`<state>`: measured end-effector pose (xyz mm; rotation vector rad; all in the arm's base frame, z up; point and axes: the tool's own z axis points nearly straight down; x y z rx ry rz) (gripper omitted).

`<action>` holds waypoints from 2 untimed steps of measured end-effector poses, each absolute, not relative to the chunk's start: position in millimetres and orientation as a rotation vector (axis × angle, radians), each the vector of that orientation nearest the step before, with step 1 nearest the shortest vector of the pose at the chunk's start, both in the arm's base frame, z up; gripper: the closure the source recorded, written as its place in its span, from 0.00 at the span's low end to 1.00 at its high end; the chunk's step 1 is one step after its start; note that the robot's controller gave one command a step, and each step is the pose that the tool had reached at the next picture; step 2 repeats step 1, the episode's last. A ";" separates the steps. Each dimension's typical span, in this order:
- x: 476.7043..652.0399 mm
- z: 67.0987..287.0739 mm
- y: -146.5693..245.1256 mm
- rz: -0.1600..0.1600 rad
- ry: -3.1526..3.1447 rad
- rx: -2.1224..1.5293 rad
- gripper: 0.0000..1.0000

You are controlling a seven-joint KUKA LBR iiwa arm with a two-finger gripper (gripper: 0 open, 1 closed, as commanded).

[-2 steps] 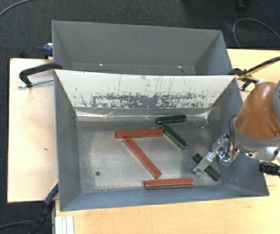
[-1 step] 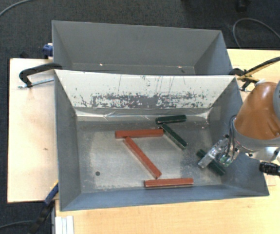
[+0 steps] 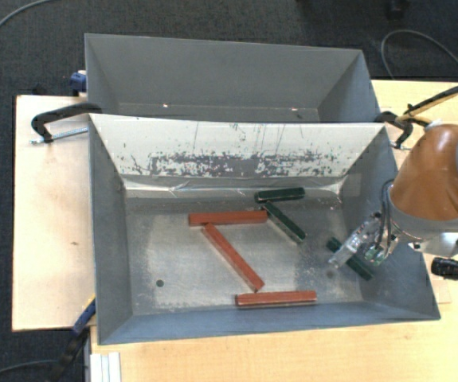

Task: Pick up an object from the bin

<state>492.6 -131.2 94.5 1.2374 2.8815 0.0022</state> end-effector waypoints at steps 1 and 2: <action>493.8 100.6 -131.1 0.002 2.883 1.236 1.00; 493.8 100.6 -131.1 0.002 2.883 1.236 1.00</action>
Offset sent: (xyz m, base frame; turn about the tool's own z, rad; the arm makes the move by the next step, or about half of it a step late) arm 0.0000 -0.0001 0.0053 0.0000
